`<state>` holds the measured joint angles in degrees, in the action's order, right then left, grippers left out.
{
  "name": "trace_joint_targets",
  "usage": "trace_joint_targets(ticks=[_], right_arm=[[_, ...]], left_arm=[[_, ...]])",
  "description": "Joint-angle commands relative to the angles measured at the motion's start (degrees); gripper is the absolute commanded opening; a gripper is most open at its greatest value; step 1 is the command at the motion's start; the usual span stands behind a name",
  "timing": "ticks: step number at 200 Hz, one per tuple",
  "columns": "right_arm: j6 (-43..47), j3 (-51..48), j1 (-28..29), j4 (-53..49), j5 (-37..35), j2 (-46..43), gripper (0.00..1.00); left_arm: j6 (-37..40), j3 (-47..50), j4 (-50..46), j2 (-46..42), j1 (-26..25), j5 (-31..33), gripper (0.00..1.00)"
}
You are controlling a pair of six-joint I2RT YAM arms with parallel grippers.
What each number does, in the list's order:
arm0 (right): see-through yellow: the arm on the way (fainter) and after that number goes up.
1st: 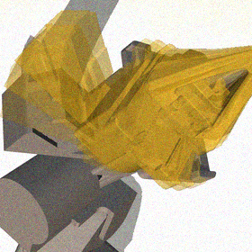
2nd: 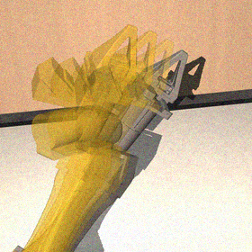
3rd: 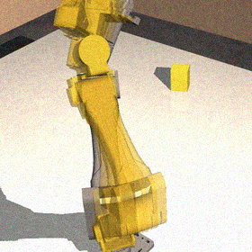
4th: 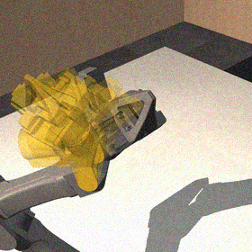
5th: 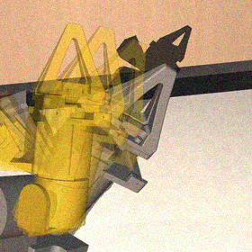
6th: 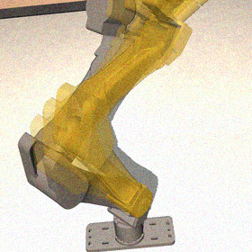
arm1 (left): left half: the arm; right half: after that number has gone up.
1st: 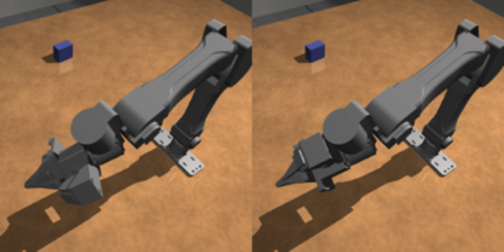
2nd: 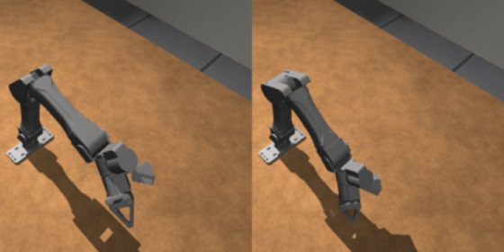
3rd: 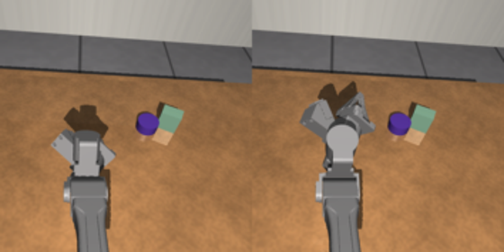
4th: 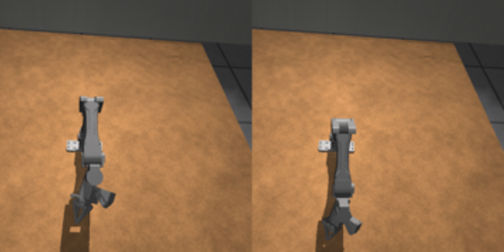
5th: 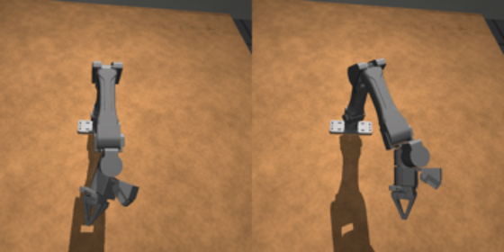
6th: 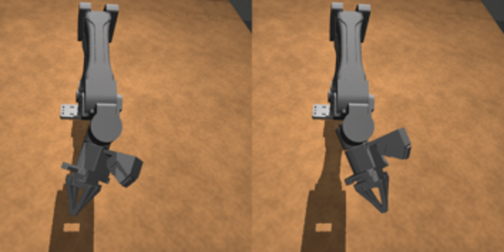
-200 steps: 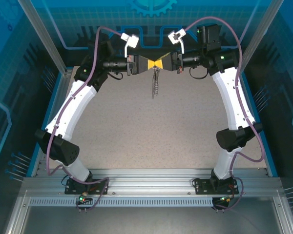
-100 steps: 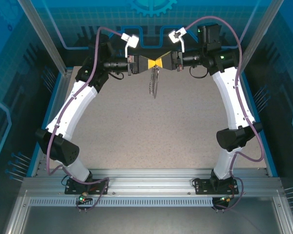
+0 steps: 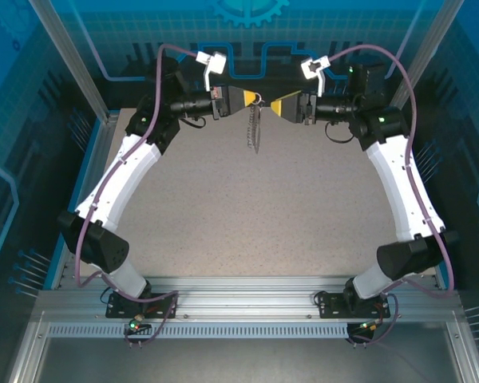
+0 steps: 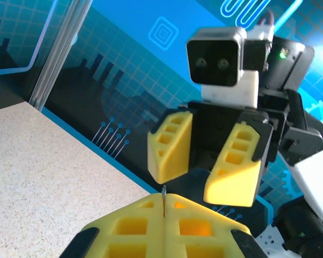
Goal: Put the keys on the keyring
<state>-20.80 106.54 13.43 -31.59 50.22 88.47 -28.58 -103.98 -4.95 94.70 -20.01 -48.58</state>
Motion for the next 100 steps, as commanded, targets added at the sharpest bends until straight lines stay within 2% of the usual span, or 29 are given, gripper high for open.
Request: trace_joint_targets(ticks=[1, 55, 100], right_arm=[[-3.60, -4.41, 0.92, 7.04, -3.30, -3.04, 0.41], [-4.38, -6.17, 4.75, 9.20, -9.40, -4.17, 0.43], [-5.56, -4.31, 5.19, 9.93, -10.14, -2.48, 0.43]], left_arm=[[-1.25, 0.36, 3.15, -2.58, -0.20, 1.90, 0.00], [-1.90, 0.91, 3.77, -2.98, -0.36, 2.50, 0.00], [-2.02, 0.99, 3.88, -3.00, -0.47, 2.44, 0.00]])
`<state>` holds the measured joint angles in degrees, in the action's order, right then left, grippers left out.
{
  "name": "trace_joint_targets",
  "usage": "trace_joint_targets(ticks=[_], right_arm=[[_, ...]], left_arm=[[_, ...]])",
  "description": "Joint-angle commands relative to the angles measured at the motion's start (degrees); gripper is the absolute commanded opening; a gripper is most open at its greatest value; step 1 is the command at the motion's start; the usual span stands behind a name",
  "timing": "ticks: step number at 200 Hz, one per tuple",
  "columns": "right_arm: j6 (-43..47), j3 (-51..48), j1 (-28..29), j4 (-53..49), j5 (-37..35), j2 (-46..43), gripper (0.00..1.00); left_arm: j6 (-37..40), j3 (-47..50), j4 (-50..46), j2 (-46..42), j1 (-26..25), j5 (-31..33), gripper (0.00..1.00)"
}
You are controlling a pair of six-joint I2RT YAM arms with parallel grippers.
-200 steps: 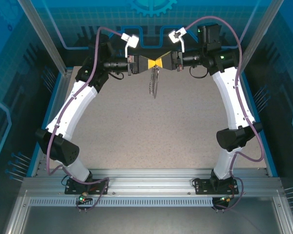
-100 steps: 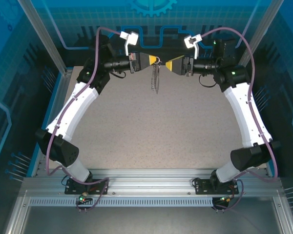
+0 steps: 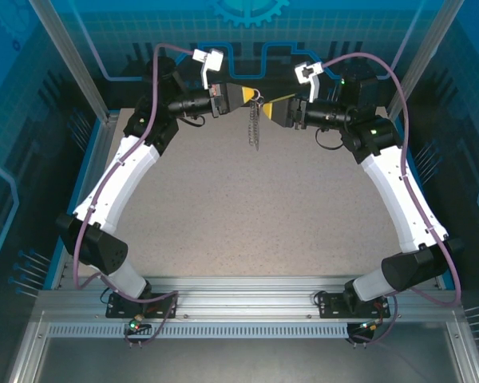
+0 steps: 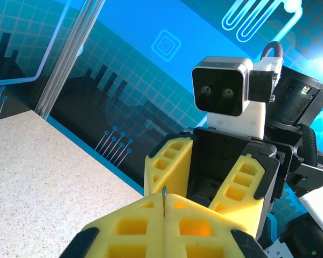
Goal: Put the keys on the keyring
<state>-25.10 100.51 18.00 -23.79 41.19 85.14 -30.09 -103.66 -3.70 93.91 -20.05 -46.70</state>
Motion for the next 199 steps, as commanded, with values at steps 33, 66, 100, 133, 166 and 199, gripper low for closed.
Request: trace_joint_targets(ticks=[33, 66, 100, 133, 166, 199], right_arm=[[0.47, 2.44, 2.15, 0.03, -2.32, 1.43, 0.45], [1.43, -0.14, 3.46, -0.49, -6.02, 0.66, 0.45], [1.22, -1.66, 4.05, 0.26, -7.18, 0.77, 0.45], [1.52, -2.24, 4.56, 0.21, -8.13, 1.16, 0.43], [1.63, -2.54, 4.59, 0.50, -8.51, 1.08, 0.37], [1.59, -2.60, 3.72, 1.03, -6.72, -0.50, 0.51]], left_arm=[[-0.59, 0.81, 2.69, -2.57, -0.51, 1.10, 0.00], [-0.72, 0.63, 2.78, -2.68, -0.52, 1.18, 0.00], [-0.76, 0.27, 2.65, -2.68, -0.51, 1.18, 0.00], [-0.68, -0.08, 2.45, -2.51, -0.51, 1.32, 0.00], [-0.68, -0.15, 2.42, -2.35, -0.51, 1.22, 0.00], [-0.61, -0.09, 2.45, -2.41, -0.51, 1.00, 0.00]])
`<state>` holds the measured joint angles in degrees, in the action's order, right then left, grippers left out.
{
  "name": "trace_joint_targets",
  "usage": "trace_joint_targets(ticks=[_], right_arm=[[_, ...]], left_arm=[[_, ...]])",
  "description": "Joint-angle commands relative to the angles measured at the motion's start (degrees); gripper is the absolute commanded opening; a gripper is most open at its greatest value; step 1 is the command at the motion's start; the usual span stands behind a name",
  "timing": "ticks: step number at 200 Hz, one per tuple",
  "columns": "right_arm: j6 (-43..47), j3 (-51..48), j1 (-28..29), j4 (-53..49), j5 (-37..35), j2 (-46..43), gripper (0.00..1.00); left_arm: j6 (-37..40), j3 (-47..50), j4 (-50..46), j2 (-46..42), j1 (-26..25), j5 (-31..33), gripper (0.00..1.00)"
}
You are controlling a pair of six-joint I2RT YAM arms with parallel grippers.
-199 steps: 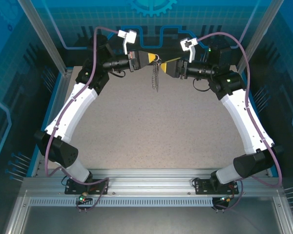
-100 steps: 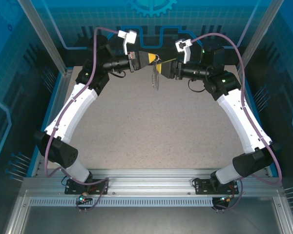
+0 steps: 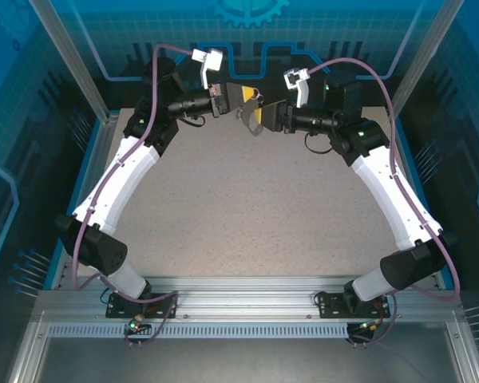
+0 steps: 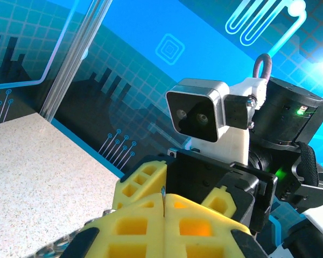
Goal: Put the keys on the keyring
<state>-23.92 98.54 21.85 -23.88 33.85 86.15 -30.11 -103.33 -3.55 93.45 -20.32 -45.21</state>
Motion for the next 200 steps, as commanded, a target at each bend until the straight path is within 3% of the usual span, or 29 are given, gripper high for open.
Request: trace_joint_targets(ticks=[1, 43, 95, 200], right_arm=[[0.39, -0.59, -0.22, 1.16, 0.66, -1.60, 0.51], [-1.63, -3.40, -3.47, 2.99, 2.96, -7.10, 0.54], [-3.60, -9.27, -5.89, 3.34, -0.39, -10.79, 0.55], [-0.36, -8.86, 2.25, 1.11, -8.97, -7.17, 0.56]], left_arm=[[-0.57, -0.40, 2.31, -1.95, -0.25, -0.45, 0.00], [-0.48, -0.47, 2.16, -2.03, -0.25, -0.70, 0.00], [-1.32, -0.56, 3.00, -1.96, -0.25, -0.98, 0.00], [-1.53, 0.40, 3.29, -2.83, -0.43, -0.58, 0.00]])
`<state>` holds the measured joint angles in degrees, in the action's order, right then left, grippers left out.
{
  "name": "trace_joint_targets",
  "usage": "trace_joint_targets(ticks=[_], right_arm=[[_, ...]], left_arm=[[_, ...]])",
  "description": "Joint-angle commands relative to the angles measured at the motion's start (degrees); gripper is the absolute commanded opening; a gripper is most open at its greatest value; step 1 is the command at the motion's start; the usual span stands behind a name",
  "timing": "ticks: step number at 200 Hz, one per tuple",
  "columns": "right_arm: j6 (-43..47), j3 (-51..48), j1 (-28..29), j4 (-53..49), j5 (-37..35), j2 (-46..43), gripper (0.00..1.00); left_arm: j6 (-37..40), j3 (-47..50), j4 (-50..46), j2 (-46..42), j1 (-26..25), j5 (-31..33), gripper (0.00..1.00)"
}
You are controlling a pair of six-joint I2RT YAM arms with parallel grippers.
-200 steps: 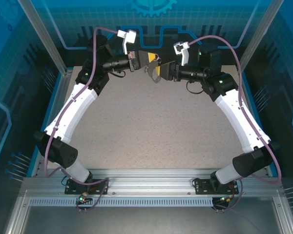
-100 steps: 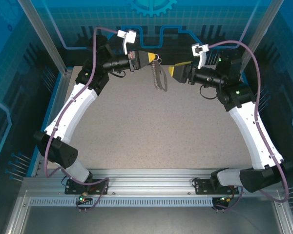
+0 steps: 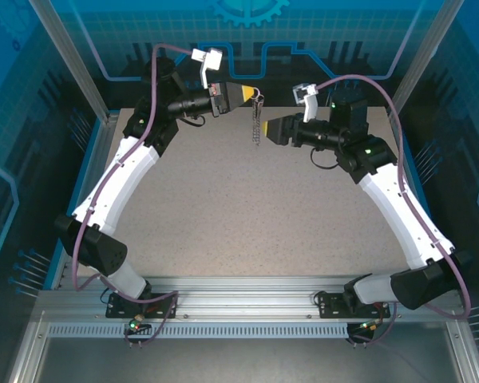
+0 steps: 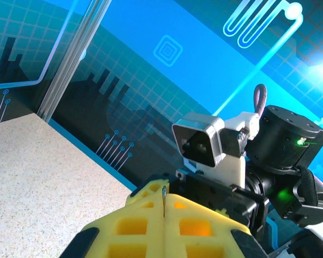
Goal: Put the keys on the keyring
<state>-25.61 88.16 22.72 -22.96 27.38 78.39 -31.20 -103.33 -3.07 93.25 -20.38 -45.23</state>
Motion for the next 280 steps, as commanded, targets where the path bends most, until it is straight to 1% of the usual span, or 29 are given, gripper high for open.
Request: trace_joint_targets(ticks=[1, 67, 122, 146, 167, 208, 244, 258, 280], right_arm=[[1.34, 1.55, 1.46, 0.19, -2.54, 0.65, 0.56], [2.22, 5.81, 2.68, 0.26, -5.04, 3.20, 0.56], [2.49, 10.03, 2.64, 0.12, -4.52, 6.12, 0.57], [3.06, 10.46, 2.69, -0.24, -4.70, 6.73, 0.55], [3.46, 10.45, 2.69, -0.67, -4.79, 6.89, 0.48], [4.14, 10.80, 2.71, -1.10, -4.71, 6.80, 0.22], [5.07, 11.16, 2.70, -2.06, -3.78, 6.52, 0.05], [5.55, 11.13, 2.77, -2.55, -3.60, 6.25, 0.00], [6.14, 10.86, 2.77, -3.26, -3.30, 5.77, 0.00]], left_arm=[[-0.44, 0.40, 2.81, -2.68, -0.36, -0.56, 0.00], [-0.13, 1.37, 2.81, -3.42, -0.54, -0.17, 0.00], [-0.17, 1.57, 2.98, -3.34, -0.54, -0.03, 0.00], [-0.09, 1.49, 2.98, -3.29, -0.54, 0.16, 0.00], [-0.09, 1.43, 3.07, -3.22, -0.54, 0.27, 0.00], [-0.11, 1.16, 3.11, -2.75, -0.62, 0.37, 0.00], [-0.24, 0.94, 3.07, -2.46, -0.54, 0.37, 0.00], [-0.17, 0.92, 3.15, -2.37, -0.54, 0.41, 0.00], [-0.18, 0.85, 3.16, -2.37, -0.54, 0.54, 0.00]])
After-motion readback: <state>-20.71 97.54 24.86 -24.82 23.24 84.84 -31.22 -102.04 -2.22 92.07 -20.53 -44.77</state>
